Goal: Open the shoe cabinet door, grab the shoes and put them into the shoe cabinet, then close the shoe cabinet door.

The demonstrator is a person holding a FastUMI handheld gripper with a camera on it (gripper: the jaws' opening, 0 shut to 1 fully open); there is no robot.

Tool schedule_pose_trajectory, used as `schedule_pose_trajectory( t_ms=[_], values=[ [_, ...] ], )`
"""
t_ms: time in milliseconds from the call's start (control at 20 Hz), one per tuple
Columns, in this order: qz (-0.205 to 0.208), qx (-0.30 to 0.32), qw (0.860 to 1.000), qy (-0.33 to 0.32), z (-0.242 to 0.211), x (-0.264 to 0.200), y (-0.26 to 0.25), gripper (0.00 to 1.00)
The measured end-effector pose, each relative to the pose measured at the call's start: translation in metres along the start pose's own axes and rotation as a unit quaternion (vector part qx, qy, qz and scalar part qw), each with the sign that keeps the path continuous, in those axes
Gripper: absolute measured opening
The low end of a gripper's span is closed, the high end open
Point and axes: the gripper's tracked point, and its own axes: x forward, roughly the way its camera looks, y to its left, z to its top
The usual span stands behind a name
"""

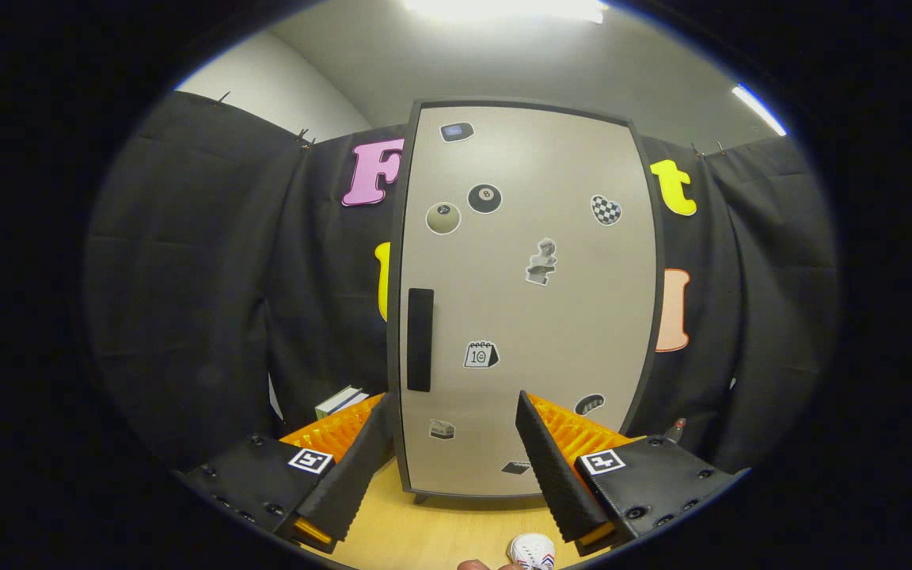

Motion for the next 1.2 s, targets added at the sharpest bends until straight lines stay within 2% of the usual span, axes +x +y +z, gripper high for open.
schedule_pose_trajectory(
  t_ms=[300, 500, 850, 1200],
  values=[
    [-0.009, -0.001, 1.000, -0.007, 0.028, 0.058, -0.006, 0.97],
    [0.000, -0.009, 1.000, 0.018, 0.019, 0.098, 0.006, 0.97],
    [-0.010, -0.040, 0.998, 0.041, 0.003, 0.143, 0.022, 0.97],
    [-0.035, -0.012, 0.998, 0.044, 0.002, 0.167, 0.034, 0.72]
  ],
)
